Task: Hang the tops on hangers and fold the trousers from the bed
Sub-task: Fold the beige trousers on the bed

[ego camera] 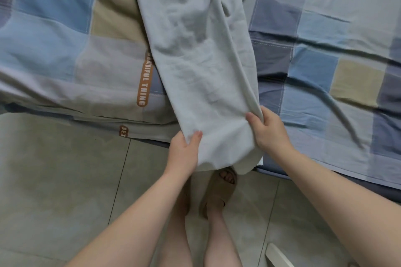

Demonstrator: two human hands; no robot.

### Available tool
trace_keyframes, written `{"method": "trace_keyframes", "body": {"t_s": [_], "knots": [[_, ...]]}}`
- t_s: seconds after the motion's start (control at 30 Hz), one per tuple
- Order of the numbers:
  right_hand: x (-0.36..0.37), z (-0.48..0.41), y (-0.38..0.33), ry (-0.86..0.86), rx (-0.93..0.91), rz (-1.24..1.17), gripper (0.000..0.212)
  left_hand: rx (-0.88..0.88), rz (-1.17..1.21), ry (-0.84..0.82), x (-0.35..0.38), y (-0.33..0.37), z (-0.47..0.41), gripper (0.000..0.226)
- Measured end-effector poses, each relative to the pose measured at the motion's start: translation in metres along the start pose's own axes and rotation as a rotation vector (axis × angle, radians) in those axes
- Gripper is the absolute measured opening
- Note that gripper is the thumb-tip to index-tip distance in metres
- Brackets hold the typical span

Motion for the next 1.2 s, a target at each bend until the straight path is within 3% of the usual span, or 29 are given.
{"method": "trace_keyframes", "body": {"t_s": [0.1, 0.2, 0.3, 0.37, 0.43, 0.53, 0.63, 0.7, 0.77, 0.87, 1.0, 1.1, 1.2], "knots": [[-0.024, -0.010, 0.018, 0.068, -0.004, 0.069, 0.023, 0.030, -0.021, -0.040, 0.032, 0.006, 0.002, 0.007], [-0.027, -0.027, 0.049, 0.052, 0.111, 0.100, 0.026, -0.074, 0.033, -0.101, 0.060, -0.001, -0.007, 0.014], [-0.001, -0.014, 0.087, -0.279, 0.375, -0.153, 0.031, -0.244, -0.012, -0.302, 0.082, -0.026, -0.007, 0.031], [0.010, 0.006, 0.107, -0.485, 0.425, -0.127, 0.034, -0.273, -0.200, -0.449, 0.088, -0.049, 0.002, 0.043], [0.004, 0.014, 0.123, -0.476, 0.389, -0.070, 0.020, -0.257, -0.366, -0.525, 0.086, -0.070, 0.014, 0.047], [-0.017, 0.021, 0.133, -0.319, 0.354, -0.088, 0.013, -0.185, -0.349, -0.383, 0.072, -0.078, 0.024, 0.031], [-0.021, 0.038, 0.130, -0.348, 0.329, -0.124, 0.019, -0.321, -0.011, -0.114, 0.047, -0.083, 0.040, 0.017], [-0.017, 0.053, 0.130, -0.413, 0.381, -0.188, 0.024, -0.467, 0.166, -0.198, 0.054, -0.089, 0.059, 0.026], [-0.017, 0.065, 0.131, -0.408, 0.433, -0.233, 0.024, -0.512, 0.089, -0.288, 0.058, -0.090, 0.075, 0.031], [-0.029, 0.064, 0.117, -0.272, 0.363, -0.221, 0.012, -0.307, -0.101, -0.111, 0.040, -0.068, 0.067, 0.029], [-0.034, 0.046, 0.067, -0.113, 0.242, -0.373, 0.018, -0.106, 0.059, 0.123, 0.032, -0.012, 0.045, 0.012], [-0.040, 0.018, 0.030, 0.006, 0.143, -0.438, 0.022, -0.020, 0.132, 0.125, 0.040, 0.023, 0.018, 0.014], [-0.039, -0.004, 0.016, 0.054, 0.054, -0.385, 0.025, 0.110, 0.025, 0.047, 0.048, 0.045, -0.004, 0.039]]}}
Point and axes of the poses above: each hand's wrist, its own z-axis away from the middle knuckle, its own x-axis out of the palm, y = z × x, the point moved 10 cm from there along -z, towards the middle knuckle, and after that the axes turned 7 degrees about y, right-handed, at the moved point
